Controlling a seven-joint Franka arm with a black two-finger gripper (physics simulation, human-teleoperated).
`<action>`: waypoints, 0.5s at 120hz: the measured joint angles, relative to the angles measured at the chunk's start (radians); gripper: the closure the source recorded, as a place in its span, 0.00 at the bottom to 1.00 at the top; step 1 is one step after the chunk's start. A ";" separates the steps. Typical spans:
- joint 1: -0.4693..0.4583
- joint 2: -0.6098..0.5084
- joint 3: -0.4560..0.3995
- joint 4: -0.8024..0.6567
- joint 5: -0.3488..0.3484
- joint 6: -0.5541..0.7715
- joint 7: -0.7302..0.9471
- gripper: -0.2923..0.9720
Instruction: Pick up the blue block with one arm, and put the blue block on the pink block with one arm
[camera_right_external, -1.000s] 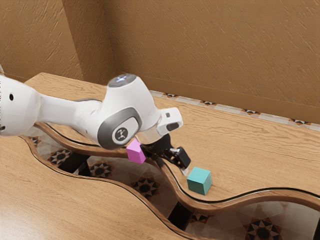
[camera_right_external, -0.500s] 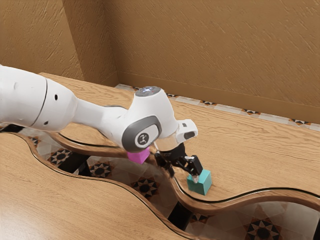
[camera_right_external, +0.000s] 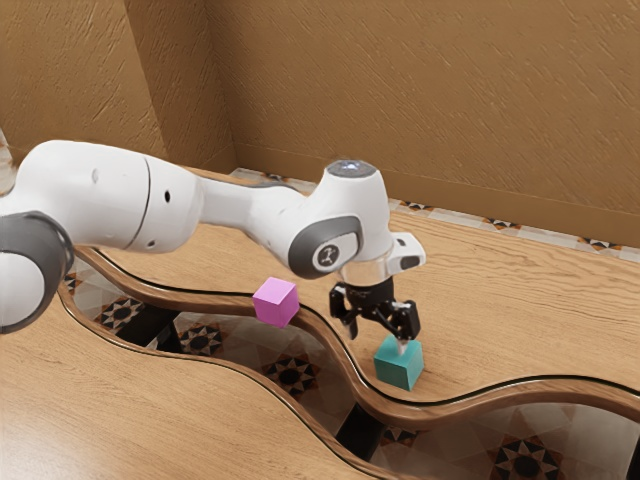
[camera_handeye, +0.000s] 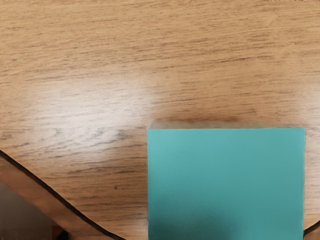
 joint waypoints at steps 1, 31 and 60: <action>0.000 0.004 0.000 0.003 0.000 -0.001 -0.003 0.23; -0.019 0.063 -0.004 0.090 -0.003 -0.013 -0.090 0.23; -0.024 0.118 -0.006 0.123 0.003 -0.002 -0.139 0.23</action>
